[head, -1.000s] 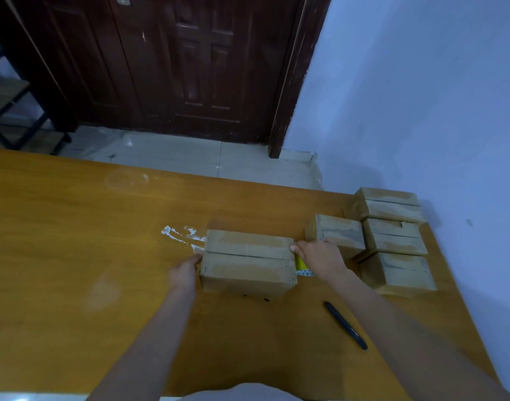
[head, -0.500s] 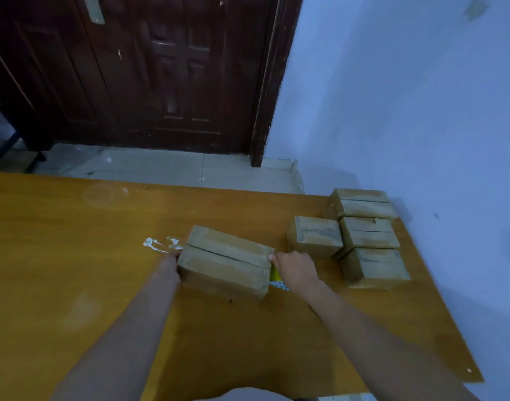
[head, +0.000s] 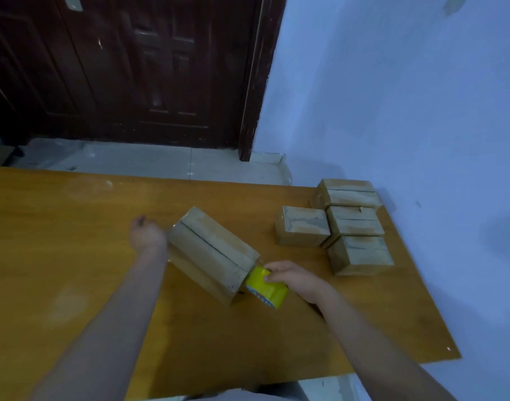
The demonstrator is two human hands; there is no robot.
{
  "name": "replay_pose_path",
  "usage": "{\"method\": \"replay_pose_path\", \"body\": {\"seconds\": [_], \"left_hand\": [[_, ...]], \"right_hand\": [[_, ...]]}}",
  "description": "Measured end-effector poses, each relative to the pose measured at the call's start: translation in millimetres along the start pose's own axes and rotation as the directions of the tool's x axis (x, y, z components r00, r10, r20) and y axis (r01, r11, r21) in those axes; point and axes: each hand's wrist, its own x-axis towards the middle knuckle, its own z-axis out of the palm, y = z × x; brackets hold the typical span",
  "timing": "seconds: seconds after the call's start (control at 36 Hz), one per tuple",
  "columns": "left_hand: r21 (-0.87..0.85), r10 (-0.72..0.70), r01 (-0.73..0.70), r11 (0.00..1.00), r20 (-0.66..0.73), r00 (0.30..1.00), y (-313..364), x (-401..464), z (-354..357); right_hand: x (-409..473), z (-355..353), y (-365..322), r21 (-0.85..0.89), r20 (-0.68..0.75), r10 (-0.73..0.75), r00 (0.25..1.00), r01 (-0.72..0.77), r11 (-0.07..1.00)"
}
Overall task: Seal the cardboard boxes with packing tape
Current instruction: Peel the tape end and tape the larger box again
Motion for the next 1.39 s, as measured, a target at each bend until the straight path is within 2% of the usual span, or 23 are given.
{"method": "replay_pose_path", "body": {"seconds": [0.03, 0.08, 0.14, 0.22, 0.36, 0.5, 0.69, 0.75, 0.81, 0.86, 0.94, 1.11, 1.25, 1.31, 1.39], "left_hand": [[0.067, 0.041, -0.040, 0.997, -0.016, 0.999, 22, -37, -2], [0.124, 0.274, -0.279, 0.952, 0.052, 0.960, 71, -125, -10], [0.212, 0.400, -0.456, 0.865, 0.258, 0.879, 78, -177, -10], [0.314, 0.388, -0.604, 0.733, 0.536, 0.750, 55, -217, -1], [0.454, 0.432, -0.755, 0.473, 0.628, 0.648, 24, -225, -1], [0.518, 0.425, -0.776, 0.361, 0.649, 0.631, 18, -220, -1], [0.543, 0.466, -0.767, 0.341, 0.611, 0.640, 12, -221, 4], [0.549, 0.481, -0.766, 0.336, 0.599, 0.640, 11, -221, 5], [0.551, 0.499, -0.770, 0.321, 0.593, 0.632, 11, -221, 5], [0.551, 0.514, -0.775, 0.308, 0.589, 0.623, 11, -220, 5], [0.559, 0.520, -0.773, 0.300, 0.584, 0.624, 13, -222, 6], [0.548, 0.544, -0.768, 0.332, 0.554, 0.631, 14, -224, 9], [0.521, 0.705, -0.819, 0.240, 0.486, 0.516, 9, -230, 15], [0.486, 0.711, -0.834, 0.263, 0.486, 0.508, 10, -233, 15], [0.501, 0.679, -0.821, 0.275, 0.503, 0.534, 10, -245, 11]], "right_hand": [[0, 1, 4, 0.010, 0.027, -0.006, 1.000, 0.005, 1.000], [0, 7, 10, 0.037, 0.065, -0.018, 0.998, 0.016, 0.999], [2, 11, 18, 0.063, 0.068, -0.030, 0.997, 0.026, 0.998], [2, 18, 28, 0.154, 0.047, -0.066, 0.997, 0.059, 0.986], [0, 26, 41, 0.215, 0.046, -0.095, 0.994, 0.083, 0.973], [4, 32, 46, 0.220, -0.011, -0.146, 0.989, 0.145, 0.965], [11, 41, 58, 0.194, -0.085, -0.139, 0.987, 0.153, 0.969], [15, 46, 65, 0.090, -0.132, -0.110, 0.985, 0.122, 0.988], [21, 51, 70, -0.112, -0.238, -0.109, 0.965, 0.084, 0.990], [25, 55, 69, -0.250, -0.286, -0.110, 0.952, 0.037, 0.968], [30, 59, 65, -0.353, -0.290, -0.067, 0.955, -0.041, 0.935], [32, 63, 68, -0.448, -0.284, -0.085, 0.955, -0.054, 0.892], [31, 64, 71, -0.463, -0.279, -0.113, 0.954, -0.031, 0.886], [30, 64, 74, -0.465, -0.282, -0.130, 0.950, -0.017, 0.885], [28, 65, 77, -0.412, -0.268, -0.186, 0.945, 0.063, 0.909]]}}
